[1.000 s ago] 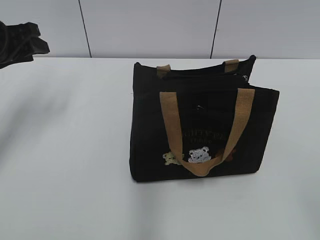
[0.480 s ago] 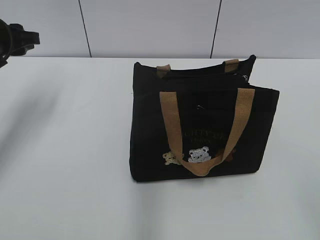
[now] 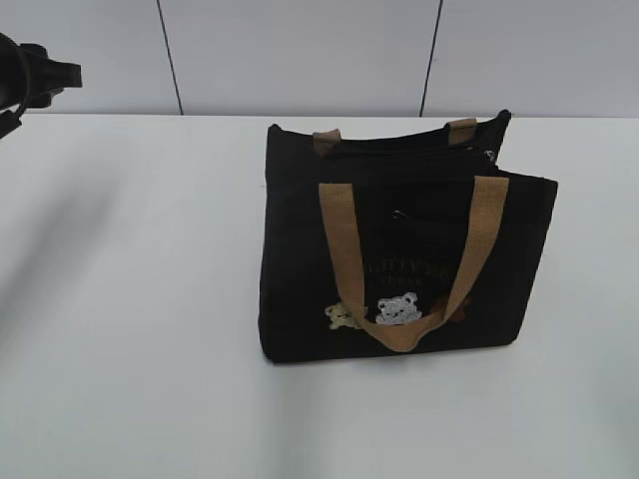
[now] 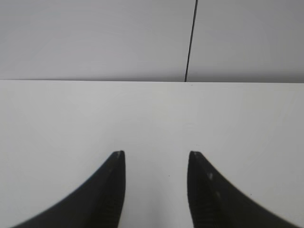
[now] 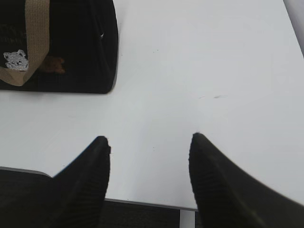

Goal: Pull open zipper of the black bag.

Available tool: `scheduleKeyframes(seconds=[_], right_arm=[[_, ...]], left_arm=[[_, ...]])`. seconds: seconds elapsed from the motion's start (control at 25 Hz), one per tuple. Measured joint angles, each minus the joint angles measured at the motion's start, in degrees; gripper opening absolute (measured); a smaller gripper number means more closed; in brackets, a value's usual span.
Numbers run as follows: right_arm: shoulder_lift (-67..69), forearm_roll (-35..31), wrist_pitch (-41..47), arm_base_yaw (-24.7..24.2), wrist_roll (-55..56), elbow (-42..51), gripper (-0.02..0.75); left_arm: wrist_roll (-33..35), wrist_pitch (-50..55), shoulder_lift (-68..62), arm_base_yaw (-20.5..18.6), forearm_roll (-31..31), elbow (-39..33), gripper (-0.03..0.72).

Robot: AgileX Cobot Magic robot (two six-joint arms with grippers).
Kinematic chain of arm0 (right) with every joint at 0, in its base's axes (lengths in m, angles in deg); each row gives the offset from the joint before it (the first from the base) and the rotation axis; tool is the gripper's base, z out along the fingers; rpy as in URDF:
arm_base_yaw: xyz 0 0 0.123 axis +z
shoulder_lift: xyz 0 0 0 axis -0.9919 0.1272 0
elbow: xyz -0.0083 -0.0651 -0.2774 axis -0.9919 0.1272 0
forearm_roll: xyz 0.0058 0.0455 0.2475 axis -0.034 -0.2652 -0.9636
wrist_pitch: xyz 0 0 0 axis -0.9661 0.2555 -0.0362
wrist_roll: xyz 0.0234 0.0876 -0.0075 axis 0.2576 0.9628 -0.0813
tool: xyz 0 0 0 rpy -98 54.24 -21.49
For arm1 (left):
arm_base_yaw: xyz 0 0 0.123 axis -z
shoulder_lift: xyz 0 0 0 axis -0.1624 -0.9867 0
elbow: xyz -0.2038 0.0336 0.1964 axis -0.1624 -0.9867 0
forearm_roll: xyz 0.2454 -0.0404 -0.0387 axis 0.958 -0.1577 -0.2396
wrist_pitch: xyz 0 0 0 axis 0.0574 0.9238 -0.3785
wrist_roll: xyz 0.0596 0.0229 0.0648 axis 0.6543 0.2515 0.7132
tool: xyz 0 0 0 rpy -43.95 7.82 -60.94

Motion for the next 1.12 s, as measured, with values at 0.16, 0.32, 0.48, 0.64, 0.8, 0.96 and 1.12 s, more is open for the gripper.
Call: scheduleKeyframes(seconds=[0.16, 0.32, 0.48, 0.64, 0.8, 0.96, 1.12], right_arm=[[0.00, 0.00, 0.00, 0.00, 0.00, 0.00, 0.410], [0.00, 0.00, -0.02, 0.00, 0.00, 0.00, 0.410], [0.00, 0.00, -0.02, 0.00, 0.00, 0.00, 0.410], [0.00, -0.07, -0.07, 0.00, 0.00, 0.00, 0.410], [0.00, -0.07, -0.07, 0.00, 0.00, 0.00, 0.410], [0.00, -0.07, -0.07, 0.00, 0.00, 0.00, 0.410], [0.00, -0.07, -0.07, 0.00, 0.00, 0.00, 0.410]], left_arm=[[1.43, -1.35, 0.00, -0.85, -1.22, 0.00, 0.326], [30.01, 0.94, 1.41, -2.23, -28.38, 0.00, 0.326], [60.36, 6.78, 5.53, -2.07, -57.35, 0.00, 0.326], [79.99, 14.35, 10.59, -2.07, -78.75, 0.00, 0.326], [89.29, 25.83, 14.99, -2.07, -90.67, 0.00, 0.326], [91.22, 40.11, 21.06, -2.07, -94.54, -0.10, 0.326], [91.57, 46.68, 31.19, -2.04, -94.34, -1.29, 0.326]])
